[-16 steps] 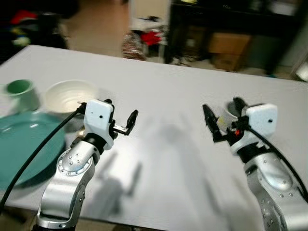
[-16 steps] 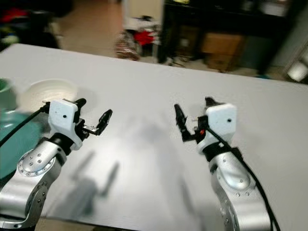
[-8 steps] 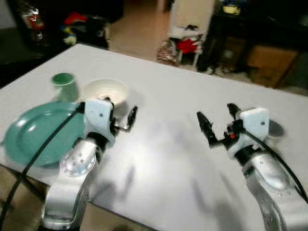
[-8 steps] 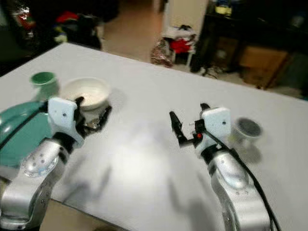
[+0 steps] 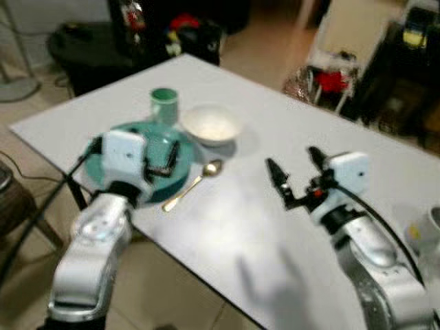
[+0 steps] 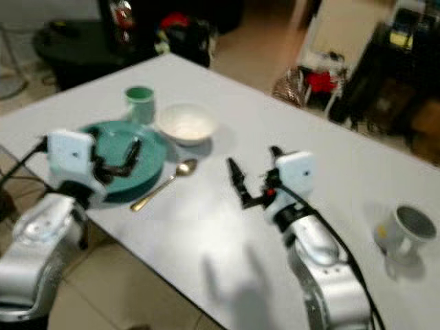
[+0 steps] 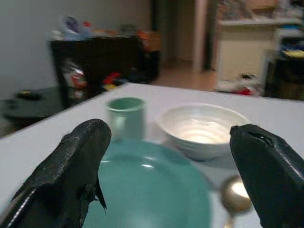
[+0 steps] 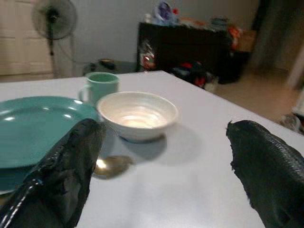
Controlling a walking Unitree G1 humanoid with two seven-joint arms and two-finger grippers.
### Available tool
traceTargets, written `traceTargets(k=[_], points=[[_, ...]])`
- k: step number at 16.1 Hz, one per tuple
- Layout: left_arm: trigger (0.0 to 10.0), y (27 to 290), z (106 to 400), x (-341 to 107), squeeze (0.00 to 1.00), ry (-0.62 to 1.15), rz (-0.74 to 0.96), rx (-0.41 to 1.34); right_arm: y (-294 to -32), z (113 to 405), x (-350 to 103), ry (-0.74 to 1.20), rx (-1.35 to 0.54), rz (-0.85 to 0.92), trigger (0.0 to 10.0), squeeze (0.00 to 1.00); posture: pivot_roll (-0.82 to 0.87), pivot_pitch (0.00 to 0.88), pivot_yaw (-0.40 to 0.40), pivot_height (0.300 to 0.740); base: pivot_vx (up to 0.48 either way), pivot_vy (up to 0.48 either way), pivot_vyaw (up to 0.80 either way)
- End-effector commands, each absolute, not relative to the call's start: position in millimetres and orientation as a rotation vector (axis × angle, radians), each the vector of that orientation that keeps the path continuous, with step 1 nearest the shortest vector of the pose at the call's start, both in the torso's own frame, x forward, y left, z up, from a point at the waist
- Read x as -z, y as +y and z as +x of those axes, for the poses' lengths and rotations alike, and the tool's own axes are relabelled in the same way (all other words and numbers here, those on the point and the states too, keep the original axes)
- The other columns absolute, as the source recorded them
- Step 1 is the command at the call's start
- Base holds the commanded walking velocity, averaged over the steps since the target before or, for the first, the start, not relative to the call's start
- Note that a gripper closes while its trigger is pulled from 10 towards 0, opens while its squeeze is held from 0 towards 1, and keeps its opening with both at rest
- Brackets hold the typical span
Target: Setting the table
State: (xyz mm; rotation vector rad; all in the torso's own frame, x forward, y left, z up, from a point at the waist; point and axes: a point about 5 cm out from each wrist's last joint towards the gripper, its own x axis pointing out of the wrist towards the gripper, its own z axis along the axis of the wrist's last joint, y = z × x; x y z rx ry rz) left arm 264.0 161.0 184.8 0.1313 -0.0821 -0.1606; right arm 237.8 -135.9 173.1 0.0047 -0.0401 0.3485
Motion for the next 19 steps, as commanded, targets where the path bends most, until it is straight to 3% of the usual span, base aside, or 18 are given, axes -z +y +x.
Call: traceTargets(k=[1, 19], points=[[10.0, 154.4, 264.0, -187.5, 0.0, -0.09, 0.124, 0.18, -142.2, 238.1, -169.8, -0.032, -0.317, -0.004, 10.0, 1.0, 0.01, 0.0, -0.092, 0.74, 0.0, 0.292, 0.8], [10.0, 155.5, 271.6, -187.2, 0.0, -0.059, 0.246, 0.267, -142.6, 235.0, -149.6, -0.006, -0.203, 0.17, 10.0, 1.0, 0.04, 0.0, -0.021, 0.74, 0.0, 0.33, 0.8]])
